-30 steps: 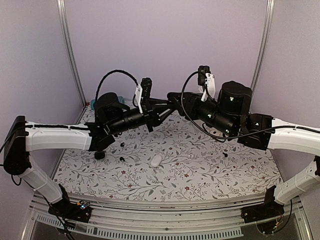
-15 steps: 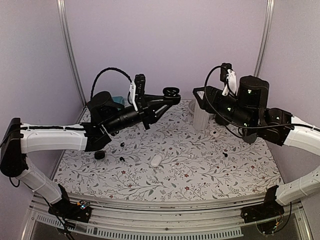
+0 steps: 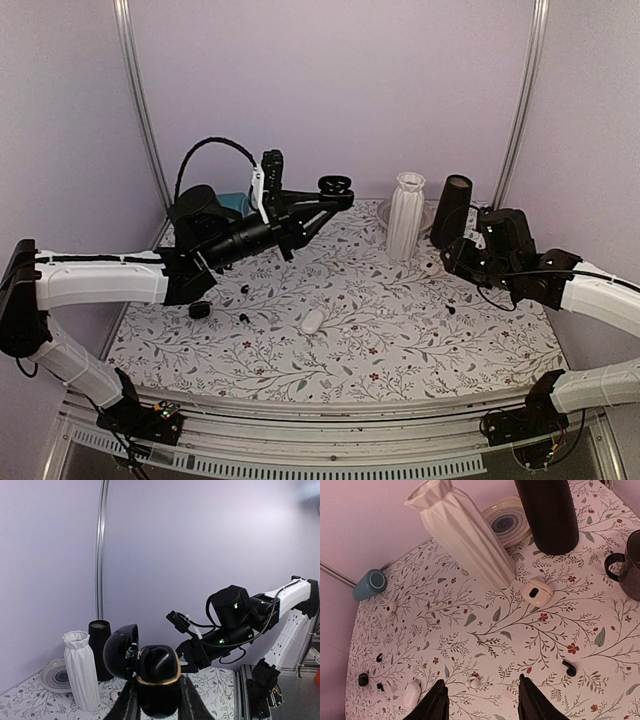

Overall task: Insert the wireless bluetooth earbuds into the charging case
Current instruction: Move the right earbud to the center of the board.

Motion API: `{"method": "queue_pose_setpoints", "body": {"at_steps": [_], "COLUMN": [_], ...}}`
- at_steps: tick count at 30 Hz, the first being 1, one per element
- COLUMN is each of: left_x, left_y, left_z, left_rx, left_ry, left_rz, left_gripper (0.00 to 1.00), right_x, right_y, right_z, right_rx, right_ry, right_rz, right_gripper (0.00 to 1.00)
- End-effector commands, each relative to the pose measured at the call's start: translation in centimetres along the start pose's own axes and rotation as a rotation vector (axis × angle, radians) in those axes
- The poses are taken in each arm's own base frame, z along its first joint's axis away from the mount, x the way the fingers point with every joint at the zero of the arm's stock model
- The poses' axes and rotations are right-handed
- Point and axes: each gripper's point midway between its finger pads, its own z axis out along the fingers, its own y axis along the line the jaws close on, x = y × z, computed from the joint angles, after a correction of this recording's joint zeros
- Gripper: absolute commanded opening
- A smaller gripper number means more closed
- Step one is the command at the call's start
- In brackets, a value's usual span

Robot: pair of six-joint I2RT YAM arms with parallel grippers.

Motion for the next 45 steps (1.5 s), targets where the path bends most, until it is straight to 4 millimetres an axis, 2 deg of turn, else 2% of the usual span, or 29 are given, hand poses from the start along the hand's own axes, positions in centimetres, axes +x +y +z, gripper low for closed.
{"method": "queue_pose_setpoints", "body": {"at_steps": [1, 12, 20, 24, 25, 31, 38, 45], "left_x": [-1.0, -1.1, -1.3, -1.4, -1.4, -1.4, -1.1, -0.8], "left_y": [0.2, 0.3, 0.3, 0.3, 0.3, 0.3, 0.4, 0.3], "left_z": [-0.5, -0.9, -1.2, -1.3, -1.4, -1.5, -1.6, -1.3], "left_rx": [-0.006, -0.011, -0.018, -0.024, -0.025, -0.026, -0.03, -0.019], "left_ry": [-0.023, -0.008, -0.004, -0.005, -0.004, -0.001, 0.002, 0.006], "left_rz": [0.017, 0.015, 0.019, 0.022, 0.022, 0.017, 0.01, 0.0], "left_gripper": [0.0, 0.0, 0.0, 0.0, 0.0, 0.0, 0.0, 0.0], "right_x": [1.8, 6.0, 7.7, 8.7, 8.9, 9.9, 10.8, 10.6], "right_y": [-2.7, -9.8, -13.4, -14.8, -15.1, -15.7, -15.4, -14.1], "right_z": [1.3, 6.7, 8.9, 9.5, 9.6, 9.8, 8.9, 8.6], "right_rx": [0.044, 0.154, 0.231, 0.286, 0.294, 0.313, 0.276, 0.231], "right_ry": [0.074, 0.245, 0.295, 0.312, 0.315, 0.336, 0.351, 0.341], "right_rz": [0.065, 0.139, 0.186, 0.179, 0.178, 0.179, 0.196, 0.183], "right_gripper": [0.46, 0.38, 0.23, 0.2, 0.16, 0.09, 0.07, 0.07]}}
